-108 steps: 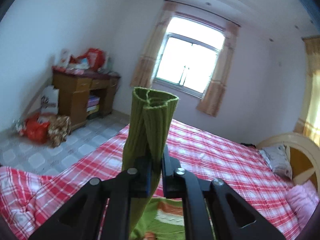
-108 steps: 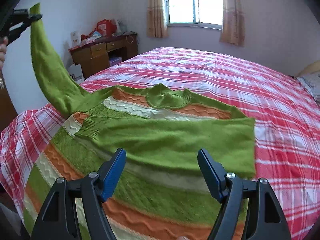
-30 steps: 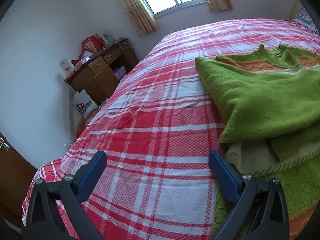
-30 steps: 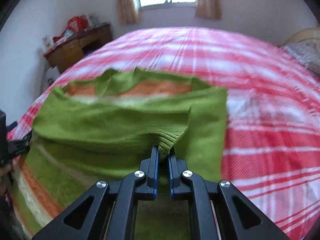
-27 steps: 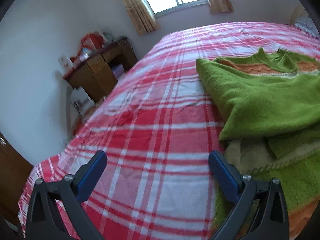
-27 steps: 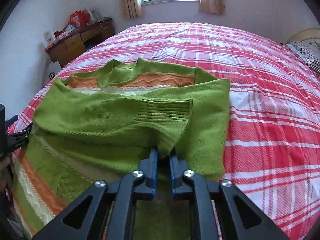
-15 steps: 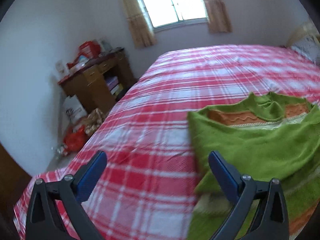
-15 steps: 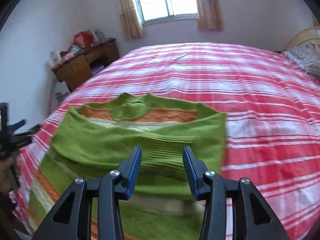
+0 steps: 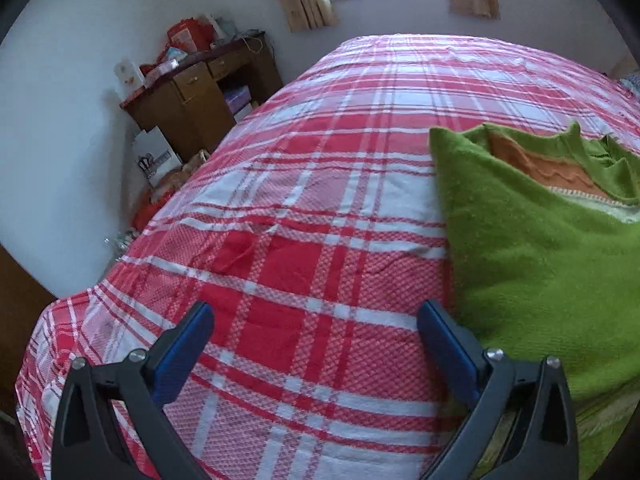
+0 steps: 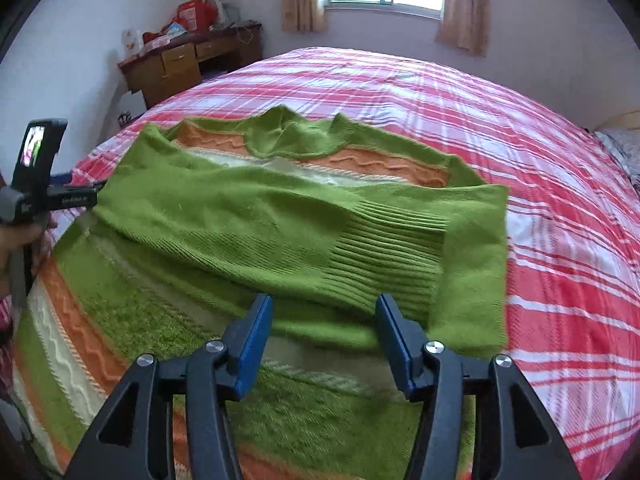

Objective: Fold small clothes
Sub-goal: 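Open the right tool and release the cuff on the sweater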

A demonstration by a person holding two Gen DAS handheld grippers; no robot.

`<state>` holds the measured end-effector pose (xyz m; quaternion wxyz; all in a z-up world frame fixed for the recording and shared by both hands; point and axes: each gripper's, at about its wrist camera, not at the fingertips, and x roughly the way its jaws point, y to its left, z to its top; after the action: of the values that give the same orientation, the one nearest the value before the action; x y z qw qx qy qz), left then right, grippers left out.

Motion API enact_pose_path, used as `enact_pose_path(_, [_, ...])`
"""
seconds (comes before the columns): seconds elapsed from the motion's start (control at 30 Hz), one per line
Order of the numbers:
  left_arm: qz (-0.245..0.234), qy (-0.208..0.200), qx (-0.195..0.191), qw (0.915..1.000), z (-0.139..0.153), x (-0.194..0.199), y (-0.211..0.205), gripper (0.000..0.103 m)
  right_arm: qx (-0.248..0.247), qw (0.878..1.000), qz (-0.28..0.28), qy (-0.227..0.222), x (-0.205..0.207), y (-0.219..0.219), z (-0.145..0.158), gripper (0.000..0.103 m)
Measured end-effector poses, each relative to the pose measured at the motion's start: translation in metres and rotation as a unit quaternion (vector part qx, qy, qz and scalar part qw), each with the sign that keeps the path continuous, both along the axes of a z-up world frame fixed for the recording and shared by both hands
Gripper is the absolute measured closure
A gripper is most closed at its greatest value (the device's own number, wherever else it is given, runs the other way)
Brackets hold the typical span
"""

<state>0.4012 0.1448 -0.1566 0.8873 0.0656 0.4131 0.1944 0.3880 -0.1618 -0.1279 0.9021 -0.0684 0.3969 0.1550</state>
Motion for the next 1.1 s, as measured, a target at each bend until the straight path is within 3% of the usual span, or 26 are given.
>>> enact_pose_path(0.17, [0.002,-0.011,0.034,0.9994,0.004,-0.005,-0.012,0.000,0.061,0.997,-0.015,-0.039,-0.001,-0.015,0.024,0.048])
enact_pose_path(0.27, [0.011,-0.014,0.039,0.9991,0.005,-0.014,-0.013,0.000,0.046,0.999,0.003,-0.026,0.005,-0.004,0.016,0.047])
enact_pose_path(0.33, [0.009,-0.010,0.037,0.9992,0.002,-0.019,-0.013,0.000,0.033,0.999,-0.002,0.009,0.010,-0.003,-0.006,0.047])
enact_pose_path(0.43, [0.008,-0.011,0.039,0.9991,0.001,-0.020,-0.014,0.000,0.053,0.998,-0.010,0.014,0.003,-0.012,-0.010,0.047])
enact_pose_path(0.5, [0.008,-0.009,0.031,0.9994,-0.001,-0.018,-0.012,0.000,0.057,0.998,-0.014,0.023,0.000,-0.014,-0.014,0.046])
enact_pose_path(0.57, [0.007,-0.009,0.026,0.9996,0.000,-0.015,-0.011,0.000,0.051,0.998,-0.008,0.022,-0.001,-0.011,-0.016,0.039])
enact_pose_path(0.73, [0.006,-0.022,-0.002,0.9997,0.008,-0.027,-0.005,0.000,0.008,1.000,0.004,0.015,-0.001,0.007,-0.019,0.029])
enact_pose_path(1.1, [-0.015,-0.056,-0.035,0.9977,0.020,-0.072,-0.012,0.000,-0.004,1.000,0.004,0.005,-0.005,0.007,-0.020,0.028])
